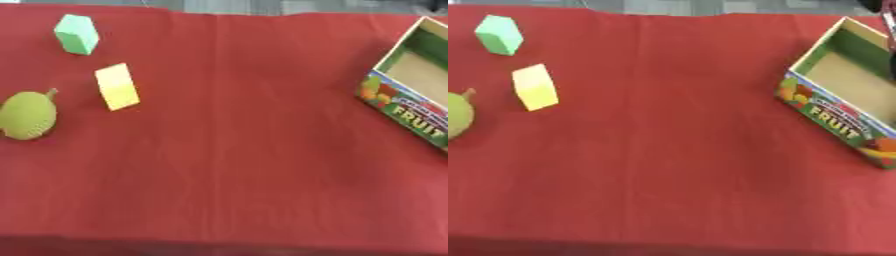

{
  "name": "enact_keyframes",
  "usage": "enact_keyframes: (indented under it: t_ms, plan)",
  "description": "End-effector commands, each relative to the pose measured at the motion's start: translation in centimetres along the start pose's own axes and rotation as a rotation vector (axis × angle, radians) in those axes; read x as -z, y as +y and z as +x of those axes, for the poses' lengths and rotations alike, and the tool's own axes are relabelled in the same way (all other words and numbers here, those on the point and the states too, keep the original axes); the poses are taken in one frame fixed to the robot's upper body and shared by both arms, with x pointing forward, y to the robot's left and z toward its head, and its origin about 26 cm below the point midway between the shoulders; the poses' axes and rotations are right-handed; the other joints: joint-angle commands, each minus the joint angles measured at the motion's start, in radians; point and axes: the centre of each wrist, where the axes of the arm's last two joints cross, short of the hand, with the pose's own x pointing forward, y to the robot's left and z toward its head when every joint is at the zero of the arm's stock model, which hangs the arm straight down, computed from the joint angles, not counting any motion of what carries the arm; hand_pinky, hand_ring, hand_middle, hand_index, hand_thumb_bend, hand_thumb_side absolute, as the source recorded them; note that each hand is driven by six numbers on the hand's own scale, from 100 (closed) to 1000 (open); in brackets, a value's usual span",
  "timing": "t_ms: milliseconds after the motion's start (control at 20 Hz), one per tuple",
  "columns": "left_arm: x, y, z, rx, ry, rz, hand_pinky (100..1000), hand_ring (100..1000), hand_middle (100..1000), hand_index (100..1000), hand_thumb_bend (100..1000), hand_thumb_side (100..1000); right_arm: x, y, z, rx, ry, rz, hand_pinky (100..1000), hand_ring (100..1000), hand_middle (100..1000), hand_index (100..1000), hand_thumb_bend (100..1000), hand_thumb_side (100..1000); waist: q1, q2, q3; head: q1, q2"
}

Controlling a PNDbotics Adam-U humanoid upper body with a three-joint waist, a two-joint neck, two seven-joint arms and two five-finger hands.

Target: Pick up the objects with one hand, pass them to the other hand, and then place them into the box on the other side of the table.

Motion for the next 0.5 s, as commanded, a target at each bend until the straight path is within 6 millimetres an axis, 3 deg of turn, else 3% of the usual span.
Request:
enact_keyframes:
  t_ms: [50,150,500]
  plan:
    - [0.2,1.1,1.9,0.077,-0.045,0.003,819,774,761,943,870,582,-0.2,-1.6,0.4,-0.073,0.007,-0.094,833,922,947,963,266,461,0.004,-0.026,-0.002,-0.004,-0.011]
    - [0.2,1.1,1.9,0.122,-0.043,-0.015,818,776,758,939,868,581,-0.4,-2.0,-0.1,-0.064,0.012,-0.1,838,924,899,966,247,471,0.005,-0.024,-0.004,0.001,-0.009]
    - [0.8,0.6,3.5,0.435,-0.054,-0.222,824,795,756,922,838,572,-1.7,-3.4,-0.3,-0.032,0.013,-0.105,814,901,880,950,276,443,0.006,-0.016,-0.005,-0.019,-0.008]
